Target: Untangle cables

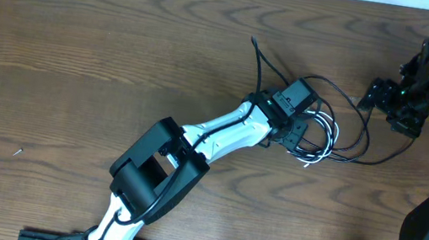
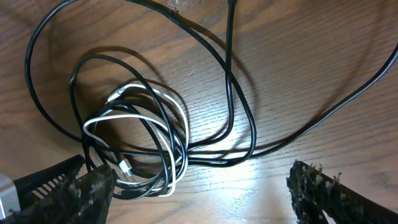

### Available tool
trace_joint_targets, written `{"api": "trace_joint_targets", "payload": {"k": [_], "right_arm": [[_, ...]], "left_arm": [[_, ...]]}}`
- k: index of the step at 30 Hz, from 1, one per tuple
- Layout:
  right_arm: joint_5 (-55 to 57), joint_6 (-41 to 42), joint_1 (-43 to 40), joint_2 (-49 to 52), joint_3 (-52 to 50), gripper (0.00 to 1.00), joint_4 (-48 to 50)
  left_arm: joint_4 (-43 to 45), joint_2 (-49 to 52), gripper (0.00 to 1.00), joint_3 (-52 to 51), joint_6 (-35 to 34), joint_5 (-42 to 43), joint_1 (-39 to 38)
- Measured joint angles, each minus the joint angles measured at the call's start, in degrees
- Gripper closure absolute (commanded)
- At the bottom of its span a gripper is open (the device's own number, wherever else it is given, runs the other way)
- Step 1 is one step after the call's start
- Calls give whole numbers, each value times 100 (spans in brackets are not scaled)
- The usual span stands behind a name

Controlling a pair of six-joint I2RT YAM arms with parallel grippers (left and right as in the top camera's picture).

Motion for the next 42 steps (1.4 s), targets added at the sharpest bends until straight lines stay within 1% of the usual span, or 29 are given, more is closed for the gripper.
{"api": "trace_joint_targets", "payload": {"k": [3, 4, 12, 14, 15, 17, 18, 25, 29, 32, 36, 39, 42], "right_arm": [[0, 0, 0, 0, 0, 14, 0], [0, 0, 0, 0, 0, 14, 0], [0, 0, 0, 0, 0, 13, 4], [-2, 0, 0, 0, 0, 13, 9], [-2, 0, 0, 0, 0, 13, 11], [0, 0, 0, 0, 0, 13, 13], [-2, 0, 0, 0, 0, 12, 11], [-4, 0, 37, 0, 0, 12, 39], [-162, -151, 181, 0, 2, 15, 227], [-651, -538, 363, 0, 2, 18, 490], [-1788, -1287, 713, 0, 13, 18, 949], [-2400, -1624, 922, 0, 72, 18, 1172], [-2817, -1834, 1110, 11, 278, 18, 1377]], "left_arm": [[-17, 0, 48, 0, 13, -101, 13], [-26, 0, 52, 0, 20, -122, 13], [-46, 205, 53, 0, 59, -203, 13], [-15, 232, 60, 7, 35, -219, 13], [-13, 240, 68, 7, 48, -225, 11], [-7, 245, 80, 7, 11, -208, 13], [2, 245, 92, 7, -11, -195, 13], [-109, 225, 92, 13, -26, -177, 181], [-459, -76, 93, 13, -26, -188, 540], [-452, -710, 93, 13, -26, -162, 883], [-387, -2031, 93, 98, -26, -149, 1314], [-387, -2763, 93, 234, -26, -155, 1473], [-422, -3198, 93, 280, -26, -153, 1532]]}}
